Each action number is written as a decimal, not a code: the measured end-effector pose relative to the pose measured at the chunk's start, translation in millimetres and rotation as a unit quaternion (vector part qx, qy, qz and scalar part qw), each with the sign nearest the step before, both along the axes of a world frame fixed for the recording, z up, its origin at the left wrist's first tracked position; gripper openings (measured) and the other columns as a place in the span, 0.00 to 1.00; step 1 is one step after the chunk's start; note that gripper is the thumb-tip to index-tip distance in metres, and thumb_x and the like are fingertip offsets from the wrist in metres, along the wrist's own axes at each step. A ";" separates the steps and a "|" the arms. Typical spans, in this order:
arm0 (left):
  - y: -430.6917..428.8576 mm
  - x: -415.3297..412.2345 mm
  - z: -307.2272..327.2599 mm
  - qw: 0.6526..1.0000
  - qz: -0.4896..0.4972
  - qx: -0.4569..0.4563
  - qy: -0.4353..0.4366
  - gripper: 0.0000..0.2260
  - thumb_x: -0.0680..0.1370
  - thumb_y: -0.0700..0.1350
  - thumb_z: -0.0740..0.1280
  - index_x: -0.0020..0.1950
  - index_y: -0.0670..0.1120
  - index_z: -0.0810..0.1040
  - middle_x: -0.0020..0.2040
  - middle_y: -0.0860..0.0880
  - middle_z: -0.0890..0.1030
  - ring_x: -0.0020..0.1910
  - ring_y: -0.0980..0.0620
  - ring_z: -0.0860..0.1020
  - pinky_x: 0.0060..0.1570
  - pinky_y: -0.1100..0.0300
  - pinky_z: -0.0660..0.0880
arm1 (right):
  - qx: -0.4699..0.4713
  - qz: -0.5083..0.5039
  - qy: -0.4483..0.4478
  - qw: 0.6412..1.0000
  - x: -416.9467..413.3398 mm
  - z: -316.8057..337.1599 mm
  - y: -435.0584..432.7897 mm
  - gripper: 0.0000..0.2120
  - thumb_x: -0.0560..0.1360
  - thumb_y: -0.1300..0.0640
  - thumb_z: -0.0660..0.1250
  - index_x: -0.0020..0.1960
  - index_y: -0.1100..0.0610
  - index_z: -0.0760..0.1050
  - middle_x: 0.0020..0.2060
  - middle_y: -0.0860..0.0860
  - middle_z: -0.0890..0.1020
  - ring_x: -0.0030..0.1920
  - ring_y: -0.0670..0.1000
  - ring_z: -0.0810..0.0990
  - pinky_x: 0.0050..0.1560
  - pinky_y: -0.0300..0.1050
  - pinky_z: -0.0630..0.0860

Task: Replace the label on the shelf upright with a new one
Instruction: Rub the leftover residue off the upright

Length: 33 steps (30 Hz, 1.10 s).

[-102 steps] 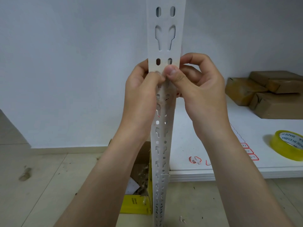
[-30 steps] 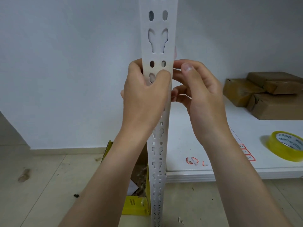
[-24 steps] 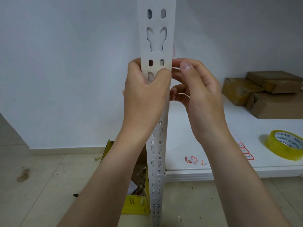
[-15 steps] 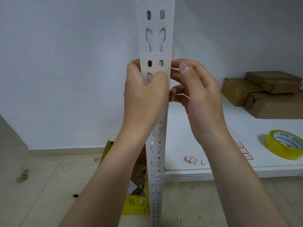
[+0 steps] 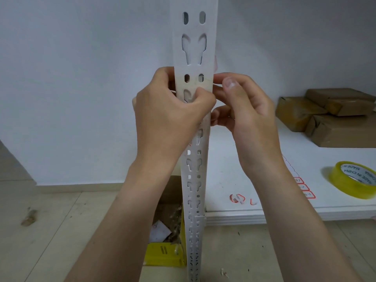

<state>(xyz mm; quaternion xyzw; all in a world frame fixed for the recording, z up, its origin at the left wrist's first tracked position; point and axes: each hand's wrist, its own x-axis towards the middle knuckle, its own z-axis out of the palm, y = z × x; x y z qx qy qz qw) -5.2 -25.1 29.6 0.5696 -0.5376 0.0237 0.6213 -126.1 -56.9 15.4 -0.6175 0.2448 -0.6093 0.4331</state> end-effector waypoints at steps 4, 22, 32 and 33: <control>-0.8 -8.7 1.2 0.999 0.031 0.004 -0.021 0.08 0.72 0.54 0.66 0.48 0.53 0.75 0.35 0.62 0.77 0.38 0.62 0.79 0.58 0.42 0.78 | -0.003 -0.013 0.010 1.000 0.4 0.4 0.8 0.10 0.84 0.53 0.62 0.57 0.55 0.81 0.51 0.52 0.87 0.36 0.51 0.80 0.42 0.47 0.81; 4.5 6.0 7.8 0.996 -0.030 0.049 -0.064 0.13 0.75 0.60 0.66 0.55 0.55 0.74 0.45 0.65 0.79 0.48 0.61 0.81 0.61 0.43 0.79 | -0.011 -0.014 0.024 1.000 -3.3 2.2 2.4 0.09 0.85 0.55 0.61 0.56 0.54 0.81 0.51 0.51 0.88 0.35 0.50 0.81 0.43 0.48 0.83; -2.7 0.8 6.3 0.997 -0.006 0.044 -0.058 0.10 0.73 0.56 0.64 0.49 0.52 0.71 0.39 0.61 0.76 0.41 0.66 0.77 0.59 0.42 0.76 | -0.010 -0.014 0.013 1.000 -0.5 1.5 2.5 0.10 0.83 0.53 0.62 0.56 0.53 0.81 0.51 0.52 0.87 0.34 0.50 0.80 0.42 0.49 0.82; -3.8 -0.5 5.1 0.997 0.003 0.045 -0.059 0.10 0.73 0.55 0.64 0.48 0.52 0.70 0.38 0.61 0.75 0.40 0.69 0.75 0.60 0.45 0.74 | -0.008 -0.014 0.012 1.000 -0.1 1.3 2.6 0.10 0.83 0.53 0.62 0.56 0.53 0.81 0.51 0.53 0.87 0.34 0.51 0.80 0.42 0.48 0.82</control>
